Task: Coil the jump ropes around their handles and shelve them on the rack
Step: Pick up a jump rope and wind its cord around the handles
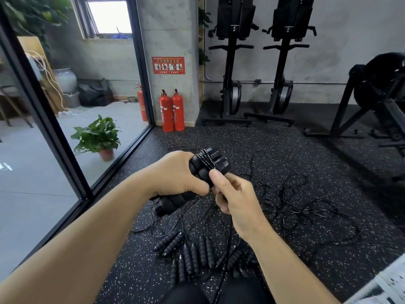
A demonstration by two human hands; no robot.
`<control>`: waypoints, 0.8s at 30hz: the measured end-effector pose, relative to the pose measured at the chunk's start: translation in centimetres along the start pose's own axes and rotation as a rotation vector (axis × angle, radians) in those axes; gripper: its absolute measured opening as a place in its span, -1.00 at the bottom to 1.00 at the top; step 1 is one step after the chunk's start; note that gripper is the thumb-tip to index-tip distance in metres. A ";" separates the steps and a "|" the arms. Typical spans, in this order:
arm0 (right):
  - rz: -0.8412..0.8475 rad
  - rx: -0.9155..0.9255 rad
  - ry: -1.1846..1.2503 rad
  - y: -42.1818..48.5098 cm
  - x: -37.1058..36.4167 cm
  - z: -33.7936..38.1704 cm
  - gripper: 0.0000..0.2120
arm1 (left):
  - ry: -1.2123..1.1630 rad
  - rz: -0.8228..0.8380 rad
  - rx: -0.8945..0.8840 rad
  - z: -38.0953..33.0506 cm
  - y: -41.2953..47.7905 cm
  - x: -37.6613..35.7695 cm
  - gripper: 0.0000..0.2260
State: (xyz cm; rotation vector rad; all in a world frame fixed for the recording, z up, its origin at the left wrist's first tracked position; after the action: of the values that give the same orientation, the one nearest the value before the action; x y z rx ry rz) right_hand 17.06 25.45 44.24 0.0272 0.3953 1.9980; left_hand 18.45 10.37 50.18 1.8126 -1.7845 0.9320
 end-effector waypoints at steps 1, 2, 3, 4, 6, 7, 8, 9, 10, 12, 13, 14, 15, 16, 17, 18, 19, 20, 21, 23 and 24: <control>-0.017 -0.001 0.013 0.0 -0.1 0.1 -0.71 | 0.053 -0.031 0.010 -0.1 -0.1 -0.1 -0.71; -0.036 -0.006 0.034 -0.1 -0.2 0.1 -0.71 | 0.129 -0.091 0.032 -0.2 -0.3 -0.3 -0.62; -0.057 -0.012 0.064 -0.1 -0.4 0.2 -0.71 | 0.237 -0.180 0.059 -0.3 -0.6 -0.7 -0.53; -0.080 -0.018 0.097 -0.1 -0.4 0.3 -0.71 | 0.371 -0.300 0.081 -0.4 -0.9 -1.2 -0.46; -0.116 -0.029 0.139 -0.1 -0.6 0.8 -0.72 | 0.557 -0.542 0.076 -0.7 -1.7 -2.7 -0.41; -0.132 -0.037 0.147 -0.1 -0.6 0.9 -0.72 | 0.591 -0.614 0.049 -0.8 -2.1 -3.4 -0.41; -0.147 -0.046 0.149 -0.1 -0.6 1.0 -0.72 | 0.595 -0.652 0.016 -0.7 -2.2 -4.1 -0.43; -0.156 -0.053 0.148 -0.1 -0.6 1.1 -0.72 | 0.571 -0.666 -0.007 -0.5 -2.2 -4.6 -0.47; -0.155 -0.056 0.142 -0.2 -0.6 1.2 -0.72 | 0.526 -0.663 -0.015 -0.2 -2.0 -4.8 -0.52; -0.140 -0.059 0.115 -0.3 -0.4 1.4 -0.71 | 0.485 -0.643 -0.013 0.2 -1.8 -4.8 -0.57; -0.133 -0.067 0.097 -0.3 -0.3 1.6 -0.69 | 0.504 -0.637 -0.016 0.3 -1.8 -4.8 -0.56; -0.124 -0.081 0.067 -0.2 -0.1 1.6 -0.65 | 0.527 -0.633 -0.020 0.4 -1.8 -4.8 -0.55; -0.110 -0.098 0.024 -0.1 0.1 1.5 -0.61 | 0.545 -0.630 -0.022 0.3 -1.8 -4.7 -0.55; -0.093 -0.116 -0.037 0.0 0.4 1.4 -0.57 | 0.556 -0.628 -0.020 0.3 -1.7 -4.6 -0.57; -0.077 -0.127 -0.111 0.1 0.7 1.3 -0.56 | 0.562 -0.630 -0.015 0.4 -1.5 -4.4 -0.60; -0.063 -0.123 -0.217 0.2 0.9 1.4 -0.55 | 0.566 -0.636 -0.003 0.5 -1.3 -4.0 -0.63; -0.051 -0.100 -0.362 0.2 1.2 1.4 -0.55 | 0.571 -0.645 0.011 0.6 -1.1 -3.4 -0.66; -0.045 -0.065 -0.545 0.2 1.4 1.5 -0.54 | 0.579 -0.652 0.022 0.8 -0.9 -2.9 -0.68; -0.039 -0.031 -0.728 0.1 1.5 1.7 -0.54 | 0.588 -0.654 0.028 0.9 -0.7 -2.4 -0.69; -0.040 0.001 -1.005 -0.4 1.5 2.5 -0.58 | 0.610 -0.654 0.031 1.3 -0.3 -1.7 -0.71; -0.046 0.005 -1.098 -0.7 1.3 3.2 -0.60 | 0.624 -0.656 0.035 1.4 -0.1 -1.3 -0.71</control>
State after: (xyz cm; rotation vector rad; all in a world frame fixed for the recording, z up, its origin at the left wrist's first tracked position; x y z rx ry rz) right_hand 17.72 27.68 46.84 1.0474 -0.3089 1.6420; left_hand 18.90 10.29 48.26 1.6905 -0.7340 1.0775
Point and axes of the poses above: each hand's wrist, its own y-axis towards the middle knuckle, its own x-axis out of the back of the hand, z = x × y, the point moved 1 cm from there along y, towards the middle knuckle, and after that the axes turned 6 degrees about x, right-handed, at the moved point
